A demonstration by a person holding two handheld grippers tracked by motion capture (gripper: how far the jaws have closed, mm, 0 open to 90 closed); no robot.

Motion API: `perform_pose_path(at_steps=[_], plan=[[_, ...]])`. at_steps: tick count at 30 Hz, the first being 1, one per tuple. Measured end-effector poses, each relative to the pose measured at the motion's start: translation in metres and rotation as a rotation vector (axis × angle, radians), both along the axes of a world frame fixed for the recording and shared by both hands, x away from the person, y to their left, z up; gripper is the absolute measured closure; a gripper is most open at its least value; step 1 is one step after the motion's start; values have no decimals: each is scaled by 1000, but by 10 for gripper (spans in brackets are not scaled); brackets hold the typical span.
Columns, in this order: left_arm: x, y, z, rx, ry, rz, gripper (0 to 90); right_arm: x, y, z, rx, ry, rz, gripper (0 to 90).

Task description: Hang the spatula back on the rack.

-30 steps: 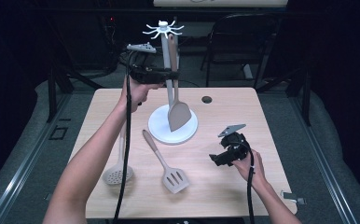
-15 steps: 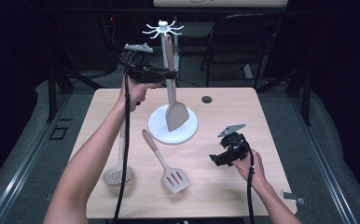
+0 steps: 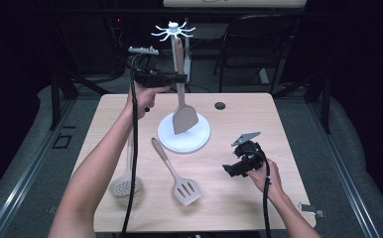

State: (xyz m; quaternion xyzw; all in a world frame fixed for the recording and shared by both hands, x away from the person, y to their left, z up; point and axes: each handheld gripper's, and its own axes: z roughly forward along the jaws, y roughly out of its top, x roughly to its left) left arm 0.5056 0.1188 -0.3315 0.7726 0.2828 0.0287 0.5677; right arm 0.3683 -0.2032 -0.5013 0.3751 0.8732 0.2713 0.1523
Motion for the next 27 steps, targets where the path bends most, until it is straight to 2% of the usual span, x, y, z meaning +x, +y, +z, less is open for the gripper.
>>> perform_pose_path(at_steps=[2, 3, 8, 14, 22, 24, 27], plan=[[1, 1, 0, -1, -2, 14, 721, 0, 0, 0, -1, 0, 1, 83], [1, 2, 0, -1, -4, 21, 719, 0, 0, 1, -19, 3, 2, 83], [1, 3, -1, -6, -11, 40, 713, 1, 1, -2, -17, 6, 4, 85], [2, 2, -1, 2, -31, 86, 704, 1, 1, -3, -18, 6, 4, 87], [3, 2, -1, 0, -24, 105, 701, 1, 1, -3, -10, 11, 10, 87], [4, 2, -2, 10, -21, 123, 701, 1, 1, -3, -23, 9, 11, 88], [6, 4, -5, -14, -10, 128, 701, 2, 1, -4, -23, 10, 8, 88]])
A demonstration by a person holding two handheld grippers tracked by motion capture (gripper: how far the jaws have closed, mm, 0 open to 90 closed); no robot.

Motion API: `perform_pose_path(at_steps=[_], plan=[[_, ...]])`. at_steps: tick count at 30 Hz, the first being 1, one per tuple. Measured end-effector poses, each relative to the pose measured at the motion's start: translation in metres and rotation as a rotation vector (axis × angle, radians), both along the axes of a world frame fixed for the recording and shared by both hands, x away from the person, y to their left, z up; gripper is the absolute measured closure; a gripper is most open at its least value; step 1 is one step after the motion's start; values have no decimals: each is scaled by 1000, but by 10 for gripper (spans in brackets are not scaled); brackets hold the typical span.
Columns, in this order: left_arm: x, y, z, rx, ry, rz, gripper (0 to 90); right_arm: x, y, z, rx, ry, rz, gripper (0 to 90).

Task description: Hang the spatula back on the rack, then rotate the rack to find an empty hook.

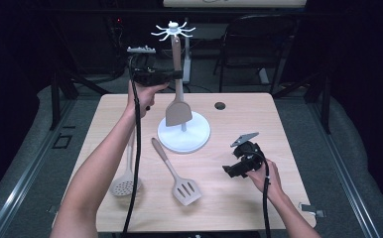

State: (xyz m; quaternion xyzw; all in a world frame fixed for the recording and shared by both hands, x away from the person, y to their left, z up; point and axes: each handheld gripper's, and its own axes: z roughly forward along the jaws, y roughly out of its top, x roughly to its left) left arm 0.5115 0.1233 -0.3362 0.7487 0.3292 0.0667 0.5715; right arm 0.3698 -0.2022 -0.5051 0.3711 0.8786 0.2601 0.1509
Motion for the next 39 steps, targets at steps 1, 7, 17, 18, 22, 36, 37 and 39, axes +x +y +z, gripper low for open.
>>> perform_pose_path(at_steps=[1, 7, 17, 18, 22, 36, 37, 39], plan=[[0, 0, 0, 2, -1, 3, 695, 0, 0, 0, 1, 0, 1, 88], [-3, -1, 1, 19, -21, 18, 691, 0, 0, -1, 1, 0, 3, 88], [-16, 4, 6, 75, -59, 56, 596, 0, 0, 0, 1, -2, 1, 88], [-19, 5, 6, 88, -67, 65, 593, 0, 0, 0, -1, -2, 2, 88], [-26, 9, 9, 131, -91, 79, 587, 0, -1, -1, -4, 2, 0, 88], [-43, 23, 36, 212, -180, 158, 816, 1, 0, -1, -1, 1, 0, 90], [-44, 23, 38, 211, -186, 161, 831, 1, 0, -1, 0, 0, 0, 90], [-46, 24, 44, 209, -206, 169, 853, 1, 0, -1, -9, 3, 1, 90]])
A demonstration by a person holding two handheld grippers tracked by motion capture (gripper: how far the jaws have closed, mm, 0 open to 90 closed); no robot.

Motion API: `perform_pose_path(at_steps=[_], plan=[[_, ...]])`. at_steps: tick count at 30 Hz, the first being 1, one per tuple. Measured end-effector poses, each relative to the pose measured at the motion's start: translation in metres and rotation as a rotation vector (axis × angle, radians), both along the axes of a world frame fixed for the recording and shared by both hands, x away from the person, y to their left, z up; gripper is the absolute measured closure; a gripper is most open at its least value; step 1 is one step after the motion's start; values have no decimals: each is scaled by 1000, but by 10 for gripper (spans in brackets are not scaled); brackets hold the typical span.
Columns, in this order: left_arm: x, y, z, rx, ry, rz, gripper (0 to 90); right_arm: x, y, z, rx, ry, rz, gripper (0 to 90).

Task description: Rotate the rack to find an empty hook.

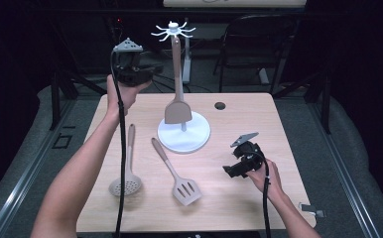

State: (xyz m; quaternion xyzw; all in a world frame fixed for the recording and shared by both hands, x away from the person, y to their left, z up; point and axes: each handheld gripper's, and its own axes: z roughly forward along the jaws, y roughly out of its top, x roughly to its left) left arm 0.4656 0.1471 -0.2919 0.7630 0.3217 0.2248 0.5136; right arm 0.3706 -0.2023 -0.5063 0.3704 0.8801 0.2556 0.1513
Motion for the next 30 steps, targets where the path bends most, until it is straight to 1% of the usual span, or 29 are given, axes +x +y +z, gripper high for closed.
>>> perform_pose_path(at_steps=[3, 5, 7, 9, 11, 12, 15, 18, 20, 23, 26, 30], plan=[[-2, 0, 10, 0, -31, 2, 882, 0, 0, 0, -4, 5, 2, 92], [-3, 0, 16, 2, -44, 4, 896, 0, 0, -1, 6, 7, 1, 92], [-2, -1, 21, 3, -57, 7, 897, 0, 0, -1, -4, 4, 2, 92], [-2, -2, 27, -1, -70, 12, 897, 0, 1, -1, 2, 0, 5, 93], [-2, -2, 31, -4, -83, 14, 898, 0, 0, -1, -14, 3, 7, 93], [-2, -3, 34, -8, -86, 14, 898, 1, 0, -1, -9, 3, 7, 93], [-2, -5, 41, -17, -100, 12, 897, 1, -1, -1, -15, 2, 7, 93], [-2, -8, 43, 0, -106, 8, 897, 1, 0, -1, -9, 0, 4, 93], [-2, -9, 43, 3, -107, 7, 897, 1, 0, -2, -12, 0, 6, 93], [-2, -10, 43, -3, -102, -3, 897, 1, 0, -2, -10, -1, 5, 94], [-2, -13, 43, 2, -104, -7, 896, 1, -1, -2, -15, 1, 5, 95], [-3, -12, 45, -18, -102, -27, 892, 1, 0, -2, -15, -2, 5, 95]])
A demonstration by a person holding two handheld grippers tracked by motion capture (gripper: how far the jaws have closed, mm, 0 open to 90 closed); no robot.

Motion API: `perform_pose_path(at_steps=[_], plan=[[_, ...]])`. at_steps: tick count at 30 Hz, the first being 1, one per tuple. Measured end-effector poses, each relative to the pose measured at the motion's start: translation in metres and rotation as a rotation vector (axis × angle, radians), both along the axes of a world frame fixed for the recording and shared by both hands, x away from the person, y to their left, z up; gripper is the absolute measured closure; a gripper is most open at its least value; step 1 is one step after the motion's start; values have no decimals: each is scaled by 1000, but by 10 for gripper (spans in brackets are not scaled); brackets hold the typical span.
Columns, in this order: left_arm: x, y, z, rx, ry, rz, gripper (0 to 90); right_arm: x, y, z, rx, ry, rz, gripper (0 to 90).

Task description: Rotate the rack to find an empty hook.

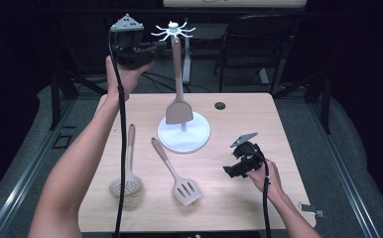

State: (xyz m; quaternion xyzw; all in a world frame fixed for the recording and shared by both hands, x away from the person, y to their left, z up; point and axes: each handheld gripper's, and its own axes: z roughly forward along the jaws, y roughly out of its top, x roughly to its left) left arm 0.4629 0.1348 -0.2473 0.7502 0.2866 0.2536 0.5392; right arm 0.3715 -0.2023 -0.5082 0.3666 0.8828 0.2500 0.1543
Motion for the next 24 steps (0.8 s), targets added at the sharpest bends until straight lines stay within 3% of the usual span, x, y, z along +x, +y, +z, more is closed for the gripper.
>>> perform_pose_path(at_steps=[6, 14, 24], plan=[[-1, -1, 3, 7, -14, 16, 887, 0, 0, 0, -1, 3, -1, 96], [5, 5, 5, -18, -11, 61, 893, 0, 0, 1, -3, -1, 1, 96], [12, 8, 4, -11, -4, 94, 895, 0, 1, 0, -2, -2, 6, 97]])
